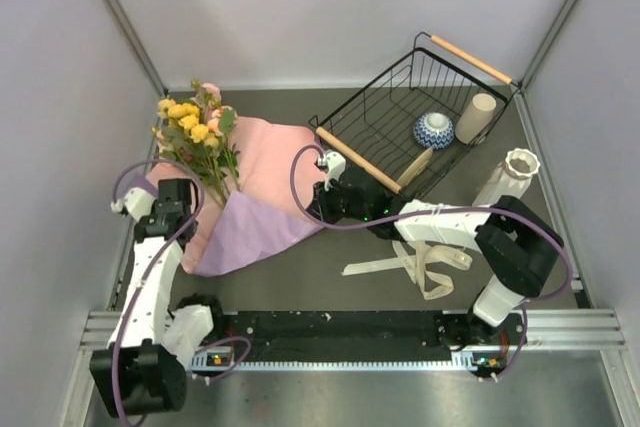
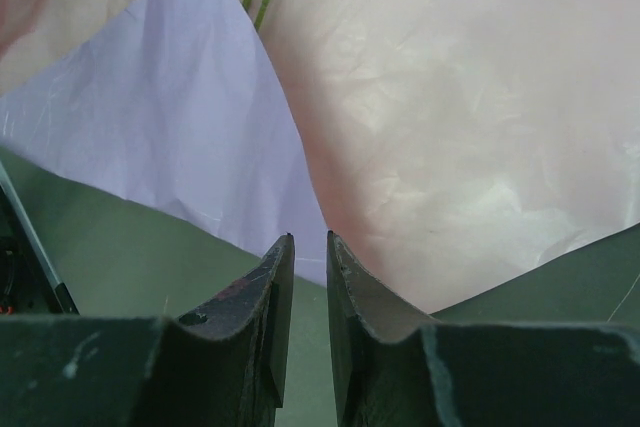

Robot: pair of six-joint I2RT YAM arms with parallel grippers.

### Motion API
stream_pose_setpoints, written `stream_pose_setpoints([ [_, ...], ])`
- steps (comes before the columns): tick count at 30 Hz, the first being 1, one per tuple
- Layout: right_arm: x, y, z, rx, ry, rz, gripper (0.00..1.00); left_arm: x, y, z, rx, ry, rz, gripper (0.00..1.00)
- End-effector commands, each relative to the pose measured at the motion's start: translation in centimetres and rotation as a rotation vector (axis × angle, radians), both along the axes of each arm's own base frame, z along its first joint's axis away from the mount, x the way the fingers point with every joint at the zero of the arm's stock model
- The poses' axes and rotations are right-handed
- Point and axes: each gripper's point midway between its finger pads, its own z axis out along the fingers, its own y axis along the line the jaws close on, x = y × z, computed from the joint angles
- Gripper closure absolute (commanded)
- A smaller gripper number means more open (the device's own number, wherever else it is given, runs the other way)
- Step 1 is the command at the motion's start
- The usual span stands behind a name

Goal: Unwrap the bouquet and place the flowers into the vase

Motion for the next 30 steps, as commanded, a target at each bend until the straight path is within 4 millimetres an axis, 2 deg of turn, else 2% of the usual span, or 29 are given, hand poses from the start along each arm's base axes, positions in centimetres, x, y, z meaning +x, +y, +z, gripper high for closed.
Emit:
stream_pose_setpoints([
  [1,0.4,1.2,1.6,0.047,-0.022,0.016,0.80,-0.5,0.4,2.0,-0.040,-0.119,0.080,0.11],
  [2,0.3,1.3,1.5,0.047,-0.019,0.020,0.80,-0.4,0.7,3.1,-0.021,-0.139,0.072,0.01],
  [7,0.2,1.5,1.5,0.050,-0.007,0.030,0.80,-1.0,1.7,7.6,0.073,-0.238,0.056,0.01],
  [8,0.1,1.6,1.4,0.048,-0.004,0.033,0.80,-0.4,1.5,8.2,0.072,-0.266,0.027,0.01],
  [10,0.1,1.6,1.5,0.052,-0.004,0.034,0.80,0.4,0.6,9.2,0.069,-0.299,-0.078,0.01],
  [12,0.1,1.6,1.4,0.050,-0.002,0.035,0.80,3.1,-2.2,10.4,-0.007,-0.393,-0.260,0.01],
  [13,0.1,1.6,1.4,0.052,-0.002,0.035,0.80,4.2,-3.3,9.8,-0.002,-0.384,-0.393,0.01],
  [15,0.1,1.6,1.4,0.050,-0.001,0.034,0.80,6.7,-7.6,9.9,-0.120,-0.434,-0.631,0.01],
  [16,0.1,1.6,1.4,0.049,-0.001,0.035,0.80,7.4,-8.9,8.2,-0.191,-0.360,-0.701,0.01],
  [18,0.0,1.6,1.3,0.047,0.000,0.037,0.80,7.6,-10.7,6.1,-0.314,-0.272,-0.769,0.01],
  [19,0.2,1.6,1.4,0.047,-0.001,0.034,0.80,8.2,-11.1,4.4,-0.356,-0.201,-0.797,0.01],
  [22,0.0,1.6,1.5,0.049,-0.003,0.037,0.80,9.9,-12.4,2.5,-0.447,-0.146,-0.874,0.01],
  [27,-0.1,1.5,1.7,0.048,-0.004,0.038,0.80,12.6,-12.6,1.4,-0.466,-0.120,-0.927,0.01],
  [29,0.1,1.3,2.0,0.048,-0.016,0.032,0.80,12.8,-14.5,1.6,-0.564,-0.149,-1.005,0.01],
  [30,0.0,1.3,2.0,0.048,-0.017,0.031,0.79,12.4,-15.5,1.0,-0.642,-0.147,-1.026,0.03],
])
